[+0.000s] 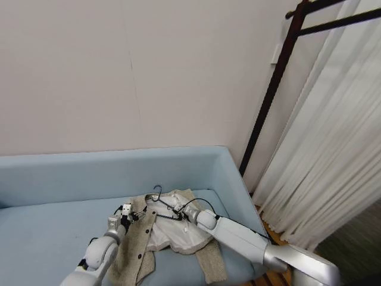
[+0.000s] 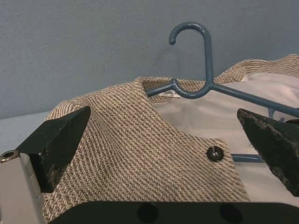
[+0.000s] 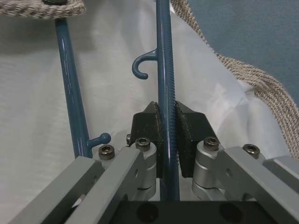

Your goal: Pick up the clothes from the sofa and hang them on the clothes hanger.

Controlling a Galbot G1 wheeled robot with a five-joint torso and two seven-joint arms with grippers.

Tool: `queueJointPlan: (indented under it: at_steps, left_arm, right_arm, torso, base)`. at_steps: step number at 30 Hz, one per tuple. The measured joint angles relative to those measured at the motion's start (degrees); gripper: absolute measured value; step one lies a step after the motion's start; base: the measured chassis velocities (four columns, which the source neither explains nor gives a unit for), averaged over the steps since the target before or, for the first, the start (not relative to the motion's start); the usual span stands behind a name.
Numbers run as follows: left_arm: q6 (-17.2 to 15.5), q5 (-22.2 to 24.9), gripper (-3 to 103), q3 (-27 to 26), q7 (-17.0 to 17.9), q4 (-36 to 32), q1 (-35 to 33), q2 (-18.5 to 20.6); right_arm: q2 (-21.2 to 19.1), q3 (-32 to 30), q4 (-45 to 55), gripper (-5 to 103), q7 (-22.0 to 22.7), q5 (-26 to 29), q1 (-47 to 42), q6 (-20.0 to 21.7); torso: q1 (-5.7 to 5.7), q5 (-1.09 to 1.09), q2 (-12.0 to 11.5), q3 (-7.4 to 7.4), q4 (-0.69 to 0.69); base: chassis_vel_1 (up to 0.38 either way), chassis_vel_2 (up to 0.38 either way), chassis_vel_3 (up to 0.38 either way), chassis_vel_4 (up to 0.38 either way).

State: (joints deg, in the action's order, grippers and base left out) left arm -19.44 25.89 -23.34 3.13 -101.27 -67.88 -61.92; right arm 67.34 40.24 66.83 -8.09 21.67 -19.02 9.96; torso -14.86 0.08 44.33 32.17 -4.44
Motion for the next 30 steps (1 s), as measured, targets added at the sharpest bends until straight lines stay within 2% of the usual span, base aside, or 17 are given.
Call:
queueJointPlan:
  at_steps: [6,9,11,12,14,16,22,24,26,29,30]
  left_arm:
    - [-1.8,0.9,100,3.2,2.2,6.8,7.8,-0.7]
    - [-2.6,1.7,100,3.9,3.3,8.1,9.6,-1.0]
    - [-5.4,3.0,100,4.9,7.2,10.5,12.5,-1.9]
    - [-5.4,3.0,100,4.9,7.2,10.5,12.5,-1.9]
    - [-7.1,3.5,100,5.4,10.1,12.4,14.1,-3.0]
    - [-7.6,3.6,100,5.7,11.4,14.4,15.3,-4.0]
    - [-7.6,3.5,100,6.4,12.6,18.5,18.1,-6.4]
    - [-7.6,3.4,103,6.5,12.9,19.3,18.5,-6.9]
    - [-7.8,3.1,96,6.5,14.0,20.5,19.3,-7.9]
    - [-8.2,2.2,92,6.3,14.9,21.4,19.6,-8.5]
    - [-8.2,1.8,86,6.3,15.0,21.7,19.6,-8.7]
  right_arm:
    - [2.0,0.1,-4.0,7,-1.8,-2.3,1.5,-2.5]
    - [2.2,0.3,-4.2,7,-1.9,-2.4,1.6,-2.8]
    - [2.6,0.6,-4.6,7,-2.3,-3.0,1.7,-3.8]
    - [2.6,0.6,-4.6,7,-2.3,-3.0,1.7,-3.8]
    - [2.9,1.0,-4.6,7,-2.3,-3.3,1.7,-4.5]
    - [3.1,1.5,-4.4,7,-2.4,-3.4,1.7,-4.6]
    - [3.4,2.7,-4.0,7,-2.4,-3.1,2.4,-4.7]
    - [3.4,2.9,-3.8,7,-2.3,-3.0,2.6,-4.7]
    - [3.4,3.5,-3.3,7,-2.3,-2.5,3.0,-4.7]
    - [3.3,4.0,-2.8,7,-2.3,-2.0,3.4,-4.6]
    - [3.2,4.1,-2.7,7,-2.3,-1.9,3.4,-4.6]
  torso:
    - [-0.01,0.00,0.0,0.01,-0.04]
    - [-0.01,0.00,0.0,0.00,-0.03]
    - [-0.01,0.01,0.0,0.00,-0.03]
    - [-0.01,0.01,0.0,0.00,-0.03]
    - [-0.01,0.01,0.0,0.00,-0.03]
    - [0.00,0.01,0.0,0.00,-0.02]
    - [0.00,0.01,0.0,0.00,-0.03]
    - [0.00,0.01,0.0,0.00,-0.03]
    - [0.00,0.01,0.0,0.00,-0.03]
    - [0.00,0.01,0.0,-0.01,-0.02]
    - [0.00,0.01,0.0,0.00,-0.02]
  base:
    - [0.000,0.000,0.000,0.000]
    - [0.000,0.000,0.000,0.000]
    - [0.000,0.000,0.000,0.000]
    - [0.000,0.000,0.000,0.000]
    - [0.000,0.000,0.000,0.000]
    - [0.000,0.000,0.000,0.000]
    - [0.000,0.000,0.000,0.000]
    - [0.000,0.000,0.000,0.000]
    - [0.000,0.000,0.000,0.000]
    - [0.000,0.000,0.000,0.000]
    - [0.000,0.000,0.000,0.000]
